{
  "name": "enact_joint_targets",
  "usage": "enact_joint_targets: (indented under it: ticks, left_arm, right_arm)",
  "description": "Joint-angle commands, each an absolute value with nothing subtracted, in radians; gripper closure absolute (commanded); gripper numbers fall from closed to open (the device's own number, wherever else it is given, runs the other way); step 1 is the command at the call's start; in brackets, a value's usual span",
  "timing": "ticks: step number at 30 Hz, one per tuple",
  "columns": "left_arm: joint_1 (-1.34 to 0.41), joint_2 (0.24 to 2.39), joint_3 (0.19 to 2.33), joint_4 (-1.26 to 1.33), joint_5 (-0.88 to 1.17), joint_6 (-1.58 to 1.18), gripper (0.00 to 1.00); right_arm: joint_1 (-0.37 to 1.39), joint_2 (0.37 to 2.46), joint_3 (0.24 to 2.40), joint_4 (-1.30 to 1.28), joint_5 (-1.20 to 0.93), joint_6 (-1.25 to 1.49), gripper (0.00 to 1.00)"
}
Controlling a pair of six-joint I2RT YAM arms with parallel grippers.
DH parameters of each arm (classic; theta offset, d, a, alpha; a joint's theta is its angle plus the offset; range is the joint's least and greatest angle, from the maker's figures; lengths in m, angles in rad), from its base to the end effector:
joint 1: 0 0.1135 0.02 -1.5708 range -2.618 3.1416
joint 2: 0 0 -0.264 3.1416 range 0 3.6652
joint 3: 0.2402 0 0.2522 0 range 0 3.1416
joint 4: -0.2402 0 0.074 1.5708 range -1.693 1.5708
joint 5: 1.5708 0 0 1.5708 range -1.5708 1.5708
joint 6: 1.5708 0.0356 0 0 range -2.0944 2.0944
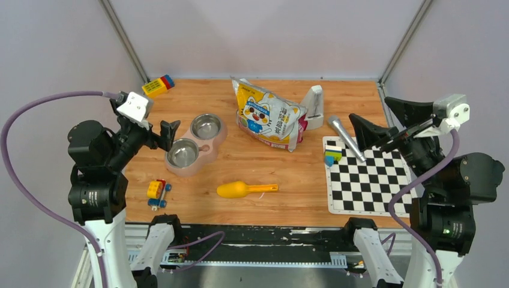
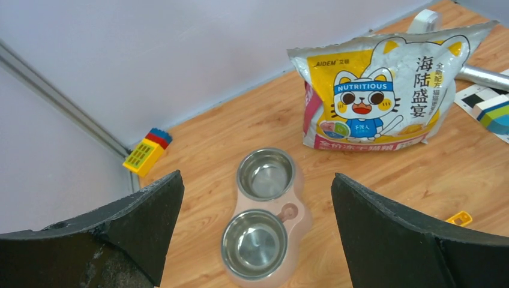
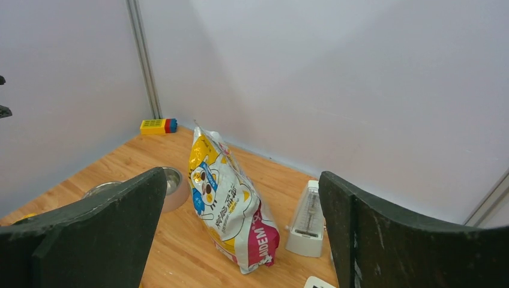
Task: Serve the pet food
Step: Adjust the pet food bag at the center of the board.
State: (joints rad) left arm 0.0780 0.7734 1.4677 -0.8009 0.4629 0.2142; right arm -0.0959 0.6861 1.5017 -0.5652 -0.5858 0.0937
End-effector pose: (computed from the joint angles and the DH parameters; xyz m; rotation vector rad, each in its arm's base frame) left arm 0.0872 -0.0091 0.4895 0.4561 1.6053 -0.1671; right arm 0.0421 0.0157 0.5259 -0.3738 1.3213 0.3842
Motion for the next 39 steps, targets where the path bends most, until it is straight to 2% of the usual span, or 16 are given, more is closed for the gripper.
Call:
enact_joint_targets:
  ticks: [1,8,15,20,24,32,39]
  left_arm:
    - [0.074,0.807,1.508,-0.790,0.547,0.229,0.00]
    - [0.075,0.772,1.398,-0.776,0.623,0.294,0.00]
    - [0.074,0.805,1.328,-0.836,0.765,0.413,0.00]
    - [0.075,0.785,1.206,-0.754,0.783,0.374,0.00]
    - [0.075,0.794,1.174,-0.654,0.737,0.254,0.00]
    - [0.074,0.828,1.185,-0.549,0.682,0.098,0.00]
    - [0.059,1.052,1.420,-0.547,0.701,-0.090,0.00]
  right_arm:
    - [-0.098,0.750,1.499,-0.527,-0.544,0.105,0.00]
    - [-0.093,0.787,1.321,-0.447,-0.800,0.017,0.00]
    - [-0.062,0.793,1.218,-0.402,-0.785,0.005,0.00]
    - [-0.052,0.763,1.124,-0.328,-0.693,-0.006,0.00]
    - [-0.051,0.776,1.067,-0.256,-0.759,0.052,0.01]
    - [-0.013,0.940,1.029,-0.168,-0.809,0.055,0.01]
    - [0.033,1.111,1.015,-0.142,-0.828,-0.198,0.01]
